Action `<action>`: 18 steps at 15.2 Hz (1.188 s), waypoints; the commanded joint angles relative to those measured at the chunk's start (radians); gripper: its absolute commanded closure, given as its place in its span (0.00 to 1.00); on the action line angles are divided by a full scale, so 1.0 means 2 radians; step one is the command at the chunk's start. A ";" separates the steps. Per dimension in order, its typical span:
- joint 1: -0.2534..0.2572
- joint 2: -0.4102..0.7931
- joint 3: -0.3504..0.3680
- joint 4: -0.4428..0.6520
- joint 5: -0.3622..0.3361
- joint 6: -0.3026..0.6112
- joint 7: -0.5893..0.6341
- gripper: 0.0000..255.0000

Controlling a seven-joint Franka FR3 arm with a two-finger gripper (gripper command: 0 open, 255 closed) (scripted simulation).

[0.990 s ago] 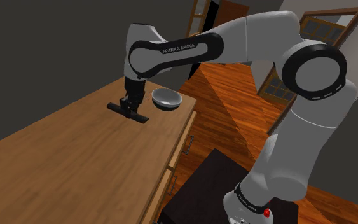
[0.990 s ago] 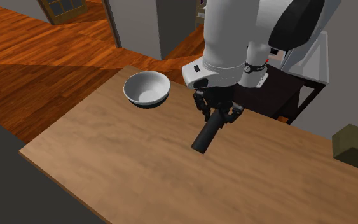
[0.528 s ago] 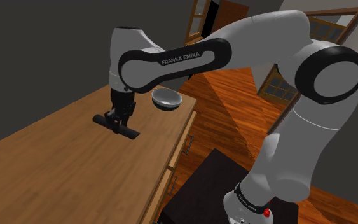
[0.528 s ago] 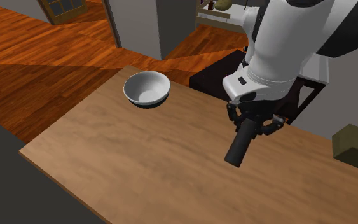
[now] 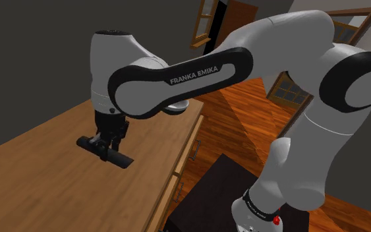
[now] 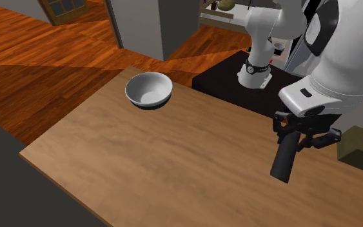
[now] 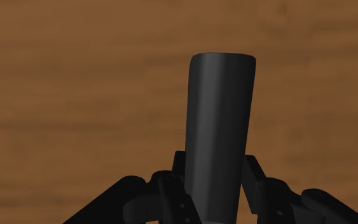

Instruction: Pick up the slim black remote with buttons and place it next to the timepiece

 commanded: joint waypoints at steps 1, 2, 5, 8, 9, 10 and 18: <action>0.012 0.009 0.009 0.010 -0.004 0.001 0.023 1.00; 0.018 0.012 0.013 0.014 -0.005 0.001 0.035 1.00; 0.039 0.026 0.027 0.030 -0.012 0.000 0.072 1.00; 0.061 0.043 0.040 0.052 -0.021 -0.003 0.109 1.00; 0.068 0.050 0.043 0.060 -0.025 -0.004 0.122 1.00; 0.073 0.054 0.045 0.065 -0.027 -0.005 0.129 1.00; 0.074 0.075 0.043 0.037 -0.033 0.043 0.130 1.00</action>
